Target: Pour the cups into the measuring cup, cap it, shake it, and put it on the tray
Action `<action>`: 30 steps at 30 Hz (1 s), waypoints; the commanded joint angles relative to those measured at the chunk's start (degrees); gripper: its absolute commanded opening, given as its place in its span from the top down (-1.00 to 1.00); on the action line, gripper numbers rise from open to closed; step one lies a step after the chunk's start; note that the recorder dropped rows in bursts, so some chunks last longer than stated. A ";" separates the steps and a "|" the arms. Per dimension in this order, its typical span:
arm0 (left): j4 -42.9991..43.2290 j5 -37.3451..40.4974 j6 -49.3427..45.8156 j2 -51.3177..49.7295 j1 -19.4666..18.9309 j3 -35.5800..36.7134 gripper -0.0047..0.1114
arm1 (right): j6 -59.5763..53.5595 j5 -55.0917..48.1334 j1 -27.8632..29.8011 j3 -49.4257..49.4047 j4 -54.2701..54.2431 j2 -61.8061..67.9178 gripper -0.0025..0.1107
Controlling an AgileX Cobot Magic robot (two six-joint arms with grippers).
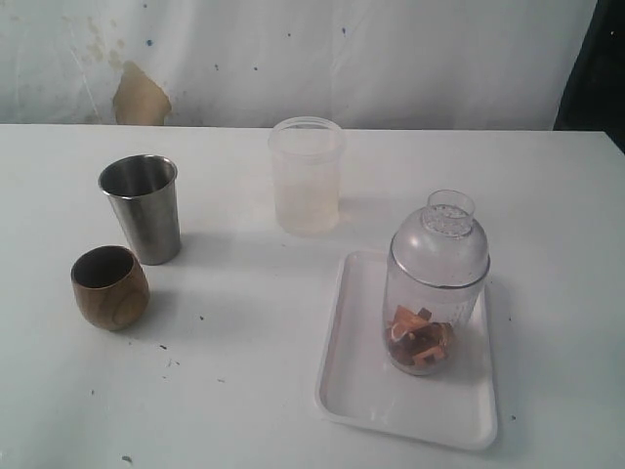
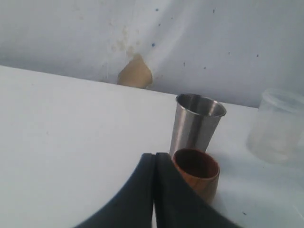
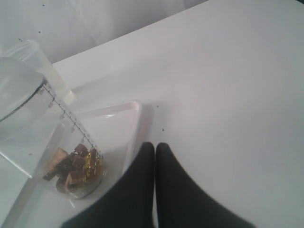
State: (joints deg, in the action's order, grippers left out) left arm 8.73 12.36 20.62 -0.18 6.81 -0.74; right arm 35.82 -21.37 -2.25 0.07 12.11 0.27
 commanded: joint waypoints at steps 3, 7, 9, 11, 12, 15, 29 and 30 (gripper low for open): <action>2.41 2.24 -1.97 0.18 -0.29 0.74 0.92 | -0.04 0.03 -0.04 -0.07 0.33 -0.27 0.96; 2.41 2.68 -5.46 0.18 -0.29 0.74 0.92 | -0.04 0.03 -0.04 -0.07 0.33 -0.27 0.96; 2.41 5.77 -5.66 0.18 -0.29 0.74 0.92 | -0.04 0.03 -0.04 -0.07 0.33 -0.27 0.96; 2.41 6.31 -6.58 0.18 -0.29 0.74 0.92 | -0.04 0.03 -0.04 -0.07 0.33 -0.27 0.96; 2.41 6.31 -7.40 0.18 -0.29 0.74 0.92 | -0.04 0.03 -0.04 -0.07 0.33 -0.27 0.96; 2.41 6.31 -7.39 0.18 -0.29 0.74 0.92 | -0.04 0.03 -0.04 -0.07 0.33 -0.27 0.96; 2.41 6.20 -7.39 0.18 -0.29 0.74 0.92 | -0.04 0.03 -0.04 -0.07 0.33 -0.27 0.96; 2.41 6.20 -7.39 0.18 -0.29 0.74 0.92 | -0.04 0.03 -0.04 -0.07 0.33 -0.27 0.96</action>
State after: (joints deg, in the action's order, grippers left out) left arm 10.81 18.79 13.28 -0.18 6.81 -0.31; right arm 35.82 -21.37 -2.25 0.07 12.11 0.27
